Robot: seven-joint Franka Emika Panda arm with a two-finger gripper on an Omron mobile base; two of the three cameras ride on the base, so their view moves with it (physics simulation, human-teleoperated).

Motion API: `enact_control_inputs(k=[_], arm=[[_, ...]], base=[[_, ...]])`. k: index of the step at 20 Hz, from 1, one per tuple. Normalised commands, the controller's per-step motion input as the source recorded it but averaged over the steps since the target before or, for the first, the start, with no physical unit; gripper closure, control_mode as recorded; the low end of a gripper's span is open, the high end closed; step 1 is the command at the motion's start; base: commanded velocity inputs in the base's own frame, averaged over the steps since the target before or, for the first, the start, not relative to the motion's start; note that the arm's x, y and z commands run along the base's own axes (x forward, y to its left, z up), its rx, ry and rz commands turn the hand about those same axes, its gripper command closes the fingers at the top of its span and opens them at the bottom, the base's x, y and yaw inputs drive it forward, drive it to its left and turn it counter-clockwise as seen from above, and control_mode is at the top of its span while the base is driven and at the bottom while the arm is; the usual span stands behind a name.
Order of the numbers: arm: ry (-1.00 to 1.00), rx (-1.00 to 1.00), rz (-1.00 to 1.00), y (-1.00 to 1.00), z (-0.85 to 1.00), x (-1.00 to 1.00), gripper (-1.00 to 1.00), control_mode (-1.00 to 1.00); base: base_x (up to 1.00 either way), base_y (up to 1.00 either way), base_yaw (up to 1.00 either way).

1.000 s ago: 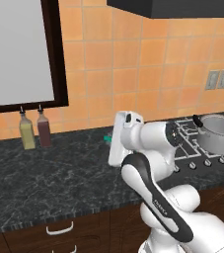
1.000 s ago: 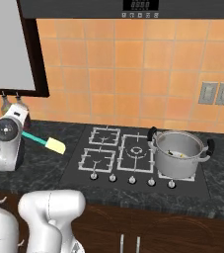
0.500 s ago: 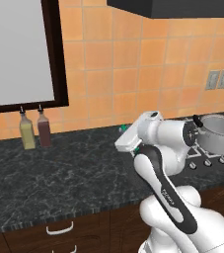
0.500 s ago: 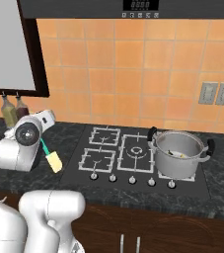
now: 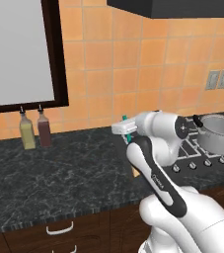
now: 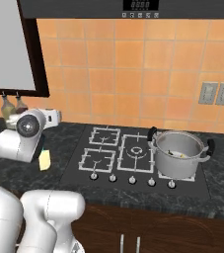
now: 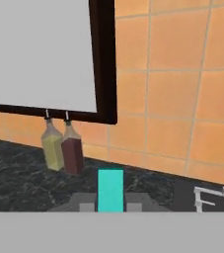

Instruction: Put the eggplant and lemon wedge in the pot. Retrieve the spatula and lightly stir the vegetables in the pot.

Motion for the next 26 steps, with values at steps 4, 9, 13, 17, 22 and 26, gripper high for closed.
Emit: enact_control_inputs(k=[4, 9, 13, 17, 22, 26], arm=[[0.08, 0.03, 0.00, -0.02, 0.00, 0.00, 1.00, -1.00], [0.00, 0.00, 0.00, -0.02, 0.00, 0.00, 1.00, 1.00], [0.00, 0.00, 0.00, 0.00, 0.00, 0.00, 1.00, 1.00], [0.00, 0.00, 0.00, 0.00, 0.00, 0.00, 1.00, 1.00], [0.00, 0.00, 0.00, 0.00, 0.00, 0.00, 1.00, 1.00], [0.00, 0.00, 0.00, 0.00, 0.00, 0.00, 1.00, 1.00]], base=[[0.00, 0.00, 0.00], [-0.07, -0.37, 0.00], [0.04, -1.00, 0.00], [0.09, -1.00, 0.00], [0.16, -0.97, 0.00], [0.44, -0.74, 0.00]])
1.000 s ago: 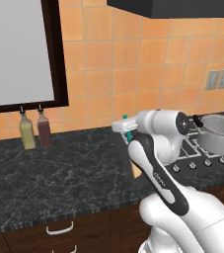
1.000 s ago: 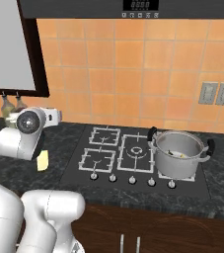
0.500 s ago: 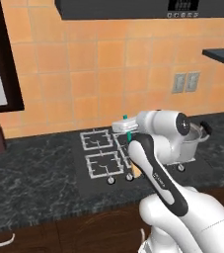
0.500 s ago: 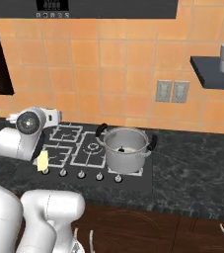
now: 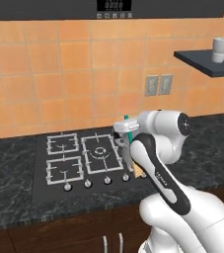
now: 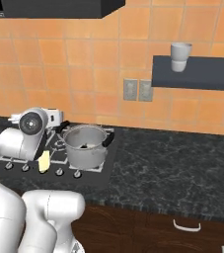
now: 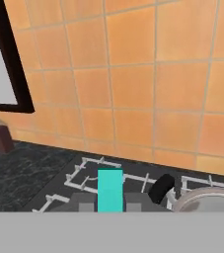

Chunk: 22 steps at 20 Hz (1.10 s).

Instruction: Put the eggplant and lemon wedge in the pot. Retrieve the spatula and lightly stir the vegetables in the pot.

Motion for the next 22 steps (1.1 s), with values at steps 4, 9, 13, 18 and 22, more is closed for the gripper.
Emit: enact_control_inputs(k=[4, 9, 13, 18, 22], arm=[[0.00, 0.00, 0.00, 0.00, 0.00, 0.00, 1.00, 1.00], [0.02, 0.02, 0.00, -0.04, 0.07, 0.20, 1.00, -1.00], [0.00, 0.10, 0.00, -0.42, 0.76, 0.54, 1.00, -1.00], [-0.01, 0.03, 0.00, -0.57, 0.36, 0.75, 1.00, -1.00], [-0.01, 0.00, 0.00, -0.33, -0.06, 0.84, 1.00, -1.00]], base=[[0.85, -0.53, 0.00], [0.80, -0.27, 0.00], [0.00, 0.00, 0.00], [0.00, 0.00, 0.00], [0.00, 0.00, 0.00]])
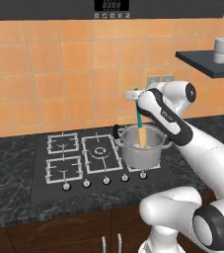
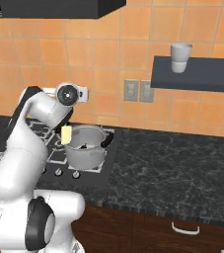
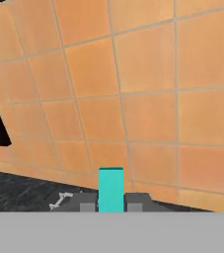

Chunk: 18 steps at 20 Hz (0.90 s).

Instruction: Put the eggplant and lemon wedge in the pot. Retrieve the spatula and lightly stir the vegetables in the pot.

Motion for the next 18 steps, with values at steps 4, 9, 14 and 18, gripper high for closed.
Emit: enact_control_inputs(k=[4, 9, 14, 18], arm=[[-0.05, 0.00, 0.00, -0.28, -0.41, 0.83, 1.00, -1.00], [-0.01, 0.00, 0.00, -0.16, -0.72, 0.63, 1.00, -1.00], [0.00, 0.00, 0.00, -0.04, -0.74, 0.49, 1.00, -1.00], [0.00, 0.00, 0.00, -0.04, -0.50, 0.69, 1.00, -1.00]], base=[[0.00, 0.00, 0.00], [0.00, 0.00, 0.00], [0.00, 0.00, 0.00], [0.00, 0.00, 0.00]])
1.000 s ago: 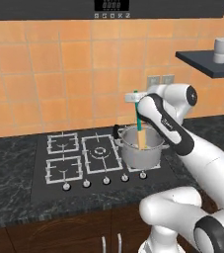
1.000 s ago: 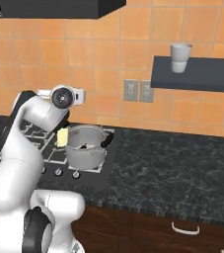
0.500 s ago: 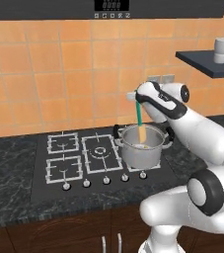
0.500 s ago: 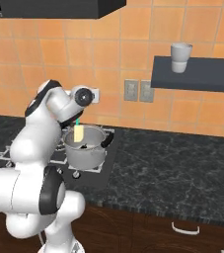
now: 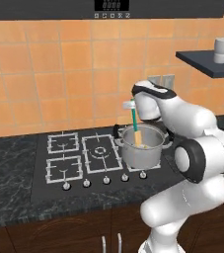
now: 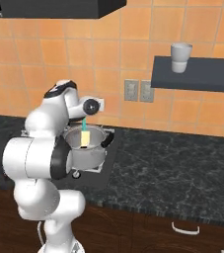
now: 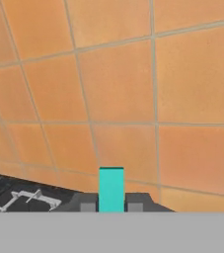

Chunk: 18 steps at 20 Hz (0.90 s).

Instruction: Put the eggplant and lemon wedge in the pot. Retrieve the spatula and lightly stir the vegetables in the pot.

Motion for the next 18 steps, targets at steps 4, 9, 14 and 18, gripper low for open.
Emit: enact_control_inputs(k=[4, 9, 14, 18], arm=[[0.00, 0.00, 0.00, -0.16, -0.55, 0.62, 1.00, -1.00], [0.00, -0.04, 0.00, -0.39, -0.49, 0.21, 1.00, -1.00], [0.00, -0.05, 0.00, -0.25, 0.05, -0.29, 1.00, -1.00], [0.01, -0.05, 0.00, -0.08, 0.57, -0.56, 1.00, -1.00]], base=[[0.00, 0.00, 0.00], [0.00, 0.00, 0.00], [0.00, 0.00, 0.00], [0.00, 0.00, 0.00]])
